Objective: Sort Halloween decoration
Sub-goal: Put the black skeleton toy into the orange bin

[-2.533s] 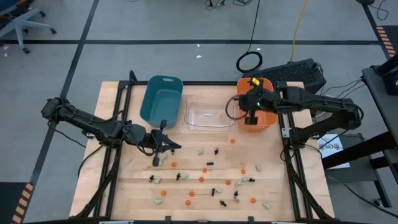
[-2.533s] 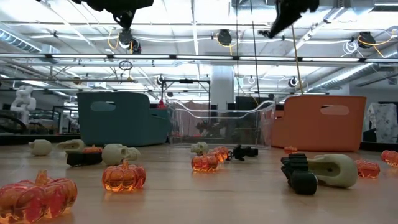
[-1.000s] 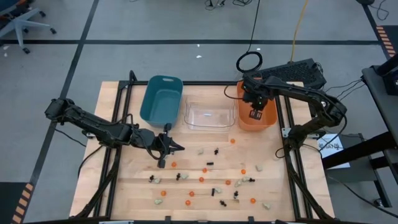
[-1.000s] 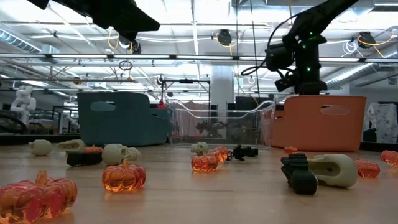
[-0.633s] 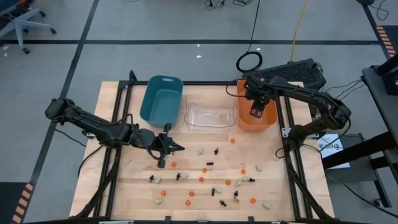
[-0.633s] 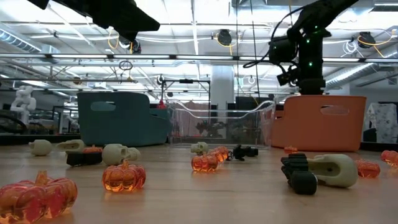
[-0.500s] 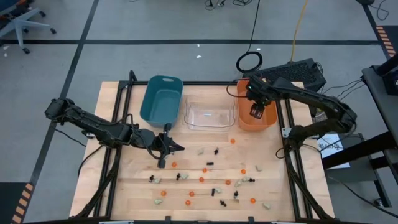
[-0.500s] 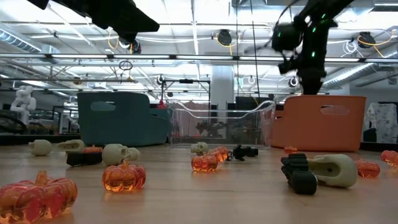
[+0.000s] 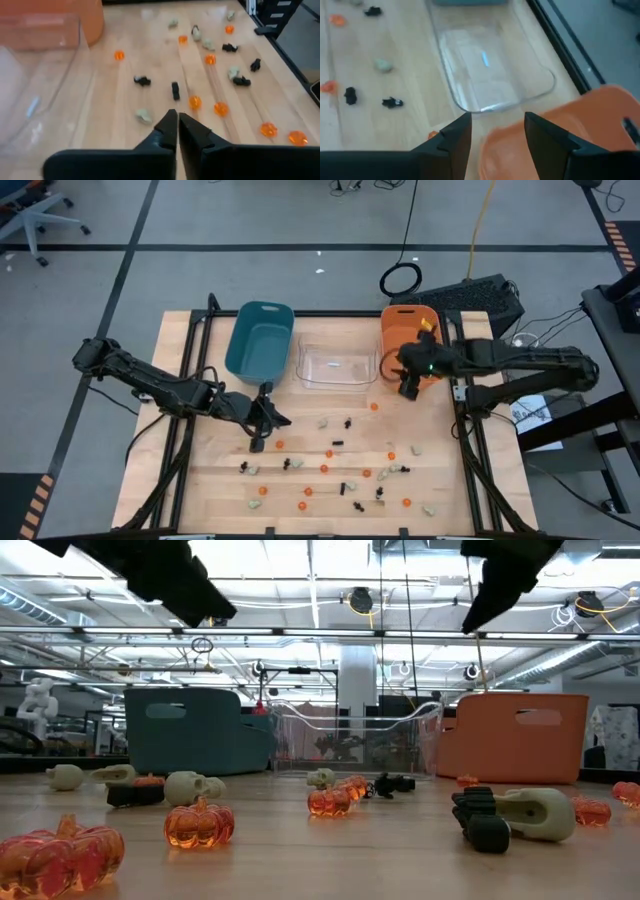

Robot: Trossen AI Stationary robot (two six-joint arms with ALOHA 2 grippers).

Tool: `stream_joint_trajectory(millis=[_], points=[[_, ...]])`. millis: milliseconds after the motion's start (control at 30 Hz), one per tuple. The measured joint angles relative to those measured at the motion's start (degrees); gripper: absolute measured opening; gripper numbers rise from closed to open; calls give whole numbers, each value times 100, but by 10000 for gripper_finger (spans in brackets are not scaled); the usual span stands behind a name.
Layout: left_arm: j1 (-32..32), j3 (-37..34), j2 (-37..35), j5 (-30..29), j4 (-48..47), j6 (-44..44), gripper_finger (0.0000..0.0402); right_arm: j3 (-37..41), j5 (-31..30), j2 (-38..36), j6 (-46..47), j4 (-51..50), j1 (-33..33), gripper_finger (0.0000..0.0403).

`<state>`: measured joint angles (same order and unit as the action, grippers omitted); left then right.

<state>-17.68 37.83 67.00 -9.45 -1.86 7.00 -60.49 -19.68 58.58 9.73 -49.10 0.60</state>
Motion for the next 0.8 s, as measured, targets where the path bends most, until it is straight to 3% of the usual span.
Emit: stream_joint_trajectory(millis=[300,567,800], points=[[-231,2,0,-221,-587,304,121,-2,-127,796,-376,1318,-1118,166],[-315,-1,144,-259,-1670,-773,123,-1,-124,1852,-1133,2498,-1776,166],[-292,273,730,-256,-2194,-1555,122,-1,-124,2512,-1228,3142,-1994,166]])
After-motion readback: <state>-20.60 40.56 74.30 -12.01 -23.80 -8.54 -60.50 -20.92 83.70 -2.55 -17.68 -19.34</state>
